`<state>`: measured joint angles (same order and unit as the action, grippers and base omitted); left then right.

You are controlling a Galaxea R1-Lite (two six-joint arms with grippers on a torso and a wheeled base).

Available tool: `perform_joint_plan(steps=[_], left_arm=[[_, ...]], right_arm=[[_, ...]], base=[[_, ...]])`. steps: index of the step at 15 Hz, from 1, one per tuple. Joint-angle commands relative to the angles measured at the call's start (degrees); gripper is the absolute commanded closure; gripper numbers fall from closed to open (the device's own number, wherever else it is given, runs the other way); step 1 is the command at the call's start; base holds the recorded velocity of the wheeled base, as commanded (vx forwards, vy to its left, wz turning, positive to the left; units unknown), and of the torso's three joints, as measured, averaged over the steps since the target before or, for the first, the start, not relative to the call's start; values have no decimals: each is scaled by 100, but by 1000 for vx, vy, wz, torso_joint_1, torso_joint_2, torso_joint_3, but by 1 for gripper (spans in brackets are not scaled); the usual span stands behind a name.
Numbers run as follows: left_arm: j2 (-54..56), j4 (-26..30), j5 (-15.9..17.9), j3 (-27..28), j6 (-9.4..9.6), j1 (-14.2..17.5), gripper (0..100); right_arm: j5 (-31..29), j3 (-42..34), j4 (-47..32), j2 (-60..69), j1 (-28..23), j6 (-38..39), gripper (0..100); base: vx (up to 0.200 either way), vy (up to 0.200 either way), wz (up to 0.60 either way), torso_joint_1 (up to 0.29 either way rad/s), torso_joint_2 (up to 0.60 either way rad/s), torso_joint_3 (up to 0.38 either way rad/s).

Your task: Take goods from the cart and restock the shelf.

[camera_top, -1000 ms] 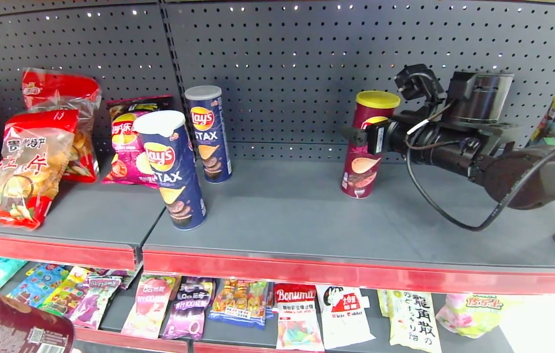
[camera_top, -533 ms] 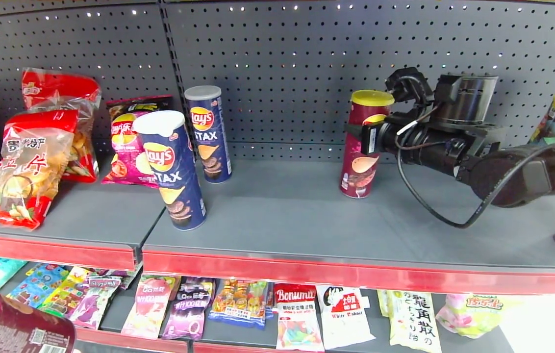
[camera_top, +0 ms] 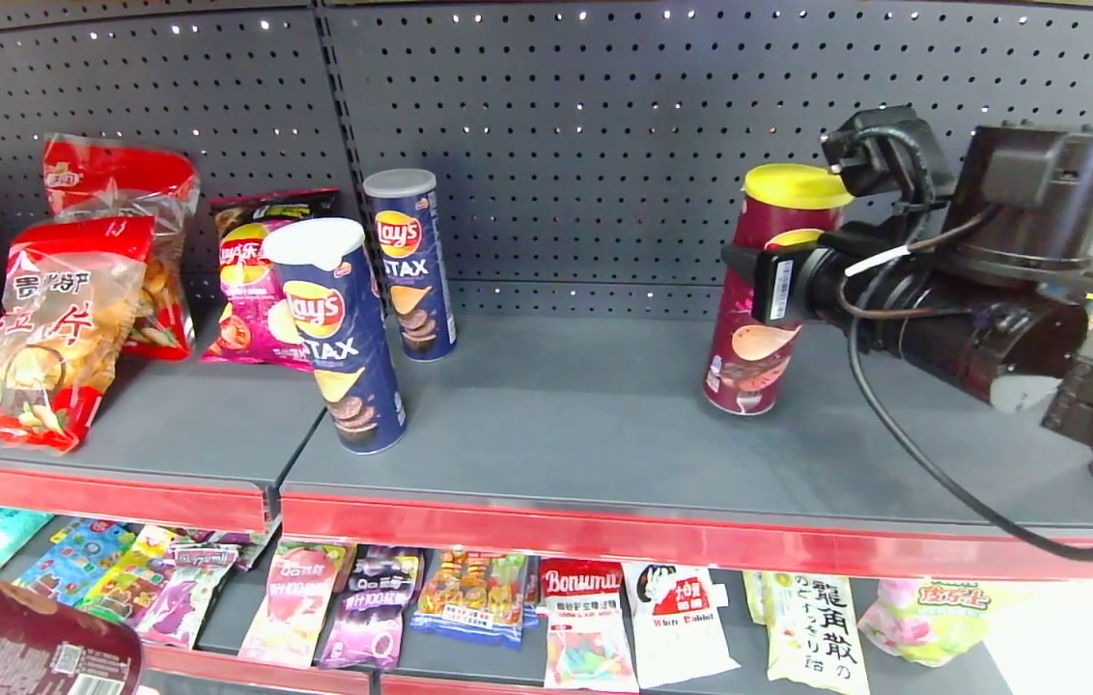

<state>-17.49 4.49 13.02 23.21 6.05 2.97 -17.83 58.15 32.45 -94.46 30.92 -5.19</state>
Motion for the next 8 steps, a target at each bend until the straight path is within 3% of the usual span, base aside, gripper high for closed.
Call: perform_joint_plan(steps=[1, 4, 8], left_arm=[[-8, 0, -1, -1, 2, 1, 100], [0, 0, -28, 8, 2, 1, 100], [18, 0, -89, 26, 2, 1, 100]], right_arm=[[-62, -392, 24, 490, 152, 27, 100], [-141, -1069, 95, 666, 547, 238, 100], [-247, -1306, 376, 587, 776, 291, 100]], base=[[0, 0, 0, 0, 0, 0], [0, 0, 0, 0, 0, 0], [0, 0, 0, 0, 0, 0]])
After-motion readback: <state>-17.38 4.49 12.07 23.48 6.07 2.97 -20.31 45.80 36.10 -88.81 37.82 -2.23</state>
